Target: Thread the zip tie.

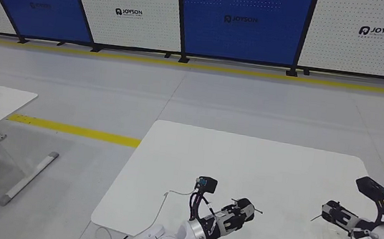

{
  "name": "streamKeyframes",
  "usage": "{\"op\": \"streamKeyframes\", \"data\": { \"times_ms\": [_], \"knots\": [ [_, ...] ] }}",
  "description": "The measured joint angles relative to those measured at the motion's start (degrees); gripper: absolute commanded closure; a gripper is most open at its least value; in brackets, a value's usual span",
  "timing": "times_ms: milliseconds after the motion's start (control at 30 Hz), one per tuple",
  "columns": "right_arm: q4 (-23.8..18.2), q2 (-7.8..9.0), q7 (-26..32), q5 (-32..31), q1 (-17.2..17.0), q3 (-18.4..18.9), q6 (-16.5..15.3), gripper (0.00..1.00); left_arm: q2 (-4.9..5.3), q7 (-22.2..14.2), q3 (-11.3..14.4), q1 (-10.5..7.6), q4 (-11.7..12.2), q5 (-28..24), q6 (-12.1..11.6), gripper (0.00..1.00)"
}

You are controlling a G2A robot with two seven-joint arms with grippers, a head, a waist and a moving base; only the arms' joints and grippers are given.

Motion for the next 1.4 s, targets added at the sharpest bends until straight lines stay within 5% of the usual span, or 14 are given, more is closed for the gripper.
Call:
{"op": "streamKeyframes", "data": {
  "times_ms": [300, 533, 633, 900, 1200, 1400],
  "knots": [
    [0.0, 0.0, -0.01, 0.0, 0.0, 0.0, 0.0, 1.0, -0.08, 0.29, 0.48, -0.69, -0.05, 1.47, 0.49, 1.0],
    [0.0, 0.0, -0.01, 0.0, 0.0, 0.0, 0.0, 1.0, -1.0, 2.31, 3.84, -4.4, 1.87, 8.61, 8.4, 1.0],
    [0.0, 0.0, -0.01, 0.0, 0.0, 0.0, 0.0, 1.0, -1.13, 2.26, 4.21, -4.93, 2.49, 9.14, 9.59, 1.0],
    [0.0, 0.0, -0.01, 0.0, 0.0, 0.0, 0.0, 1.0, -1.08, 2.04, 4.17, -4.97, 2.67, 9.35, 9.08, 1.0],
    [0.0, 0.0, -0.01, 0.0, 0.0, 0.0, 0.0, 1.0, 0.6, -5.46, -3.34, -5.69, 5.64, 7.53, 0.16, 1.0],
    [0.0, 0.0, -0.01, 0.0, 0.0, 0.0, 0.0, 1.0, 0.26, -2.72, -4.05, -7.08, 8.52, 4.95, -0.34, 1.0]
  ]
}}
